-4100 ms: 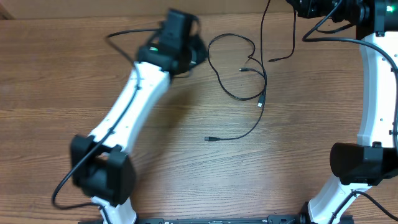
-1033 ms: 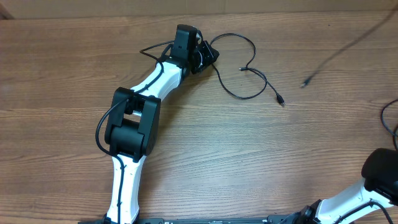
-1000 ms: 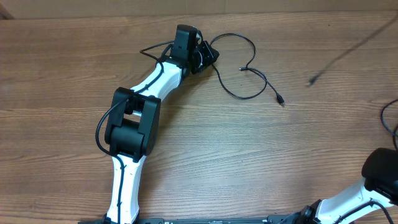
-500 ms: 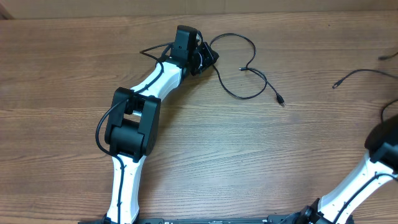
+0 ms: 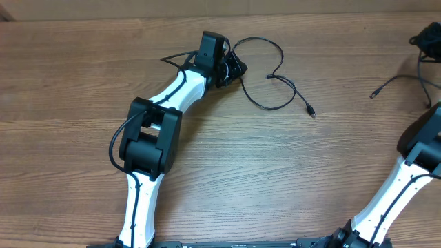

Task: Untangle cables

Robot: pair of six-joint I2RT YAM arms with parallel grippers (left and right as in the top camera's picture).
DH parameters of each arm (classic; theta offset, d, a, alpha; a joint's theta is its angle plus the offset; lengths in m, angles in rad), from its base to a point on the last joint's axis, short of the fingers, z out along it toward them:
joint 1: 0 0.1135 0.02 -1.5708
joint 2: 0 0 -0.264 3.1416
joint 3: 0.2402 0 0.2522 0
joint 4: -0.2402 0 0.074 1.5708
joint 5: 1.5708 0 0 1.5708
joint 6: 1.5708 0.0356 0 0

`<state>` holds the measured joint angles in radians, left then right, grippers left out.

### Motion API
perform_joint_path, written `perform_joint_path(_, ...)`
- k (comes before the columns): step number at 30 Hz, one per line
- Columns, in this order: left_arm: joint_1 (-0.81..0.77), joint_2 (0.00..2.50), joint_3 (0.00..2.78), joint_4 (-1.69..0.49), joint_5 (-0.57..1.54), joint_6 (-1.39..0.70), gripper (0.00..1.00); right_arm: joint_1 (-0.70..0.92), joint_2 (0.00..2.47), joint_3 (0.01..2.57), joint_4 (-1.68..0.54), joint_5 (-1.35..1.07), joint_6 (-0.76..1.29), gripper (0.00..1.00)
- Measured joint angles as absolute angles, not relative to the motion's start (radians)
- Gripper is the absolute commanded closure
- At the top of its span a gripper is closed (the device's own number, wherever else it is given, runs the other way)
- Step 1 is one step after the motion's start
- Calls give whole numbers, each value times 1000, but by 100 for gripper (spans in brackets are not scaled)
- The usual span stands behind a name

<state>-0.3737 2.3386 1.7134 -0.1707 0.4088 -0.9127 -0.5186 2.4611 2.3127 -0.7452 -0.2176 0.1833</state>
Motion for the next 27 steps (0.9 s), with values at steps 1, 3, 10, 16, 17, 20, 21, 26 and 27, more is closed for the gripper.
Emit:
perform_joint_path(1, -374, 2339, 1713, -174, 409, -913, 71, -508, 2461, 2307, -746, -220, 183, 92)
perform_joint_path(3, -374, 2339, 1713, -184, 409, -913, 71, -485, 2461, 2288, -752, -228, 183, 92)
perform_joint_path(10, -374, 2339, 1713, -192, 409, -912, 64, -403, 2462, 2204, -728, -233, 159, 53)
perform_joint_path(16, -374, 2339, 1713, -234, 409, -910, 45, -399, 2463, 2205, -708, -233, 157, 0)
perform_joint_path(17, -374, 2339, 1713, -241, 409, -908, 41, -403, 2462, 2205, -710, -232, 159, 0)
perform_joint_path(20, -374, 2339, 1713, -258, 409, -909, 30, -420, 2463, 2210, -719, -228, 187, 0)
perform_joint_path(21, -374, 2339, 1713, -263, 409, -909, 23, -426, 2462, 2210, -720, -224, 201, 0)
perform_joint_path(26, -374, 2334, 1722, -262, 420, -909, 0, -472, 2462, 2210, -710, -124, 297, 0)
perform_joint_path(27, -374, 2334, 1724, -264, 421, -907, 0, -485, 2462, 2210, -697, -107, 308, 0)
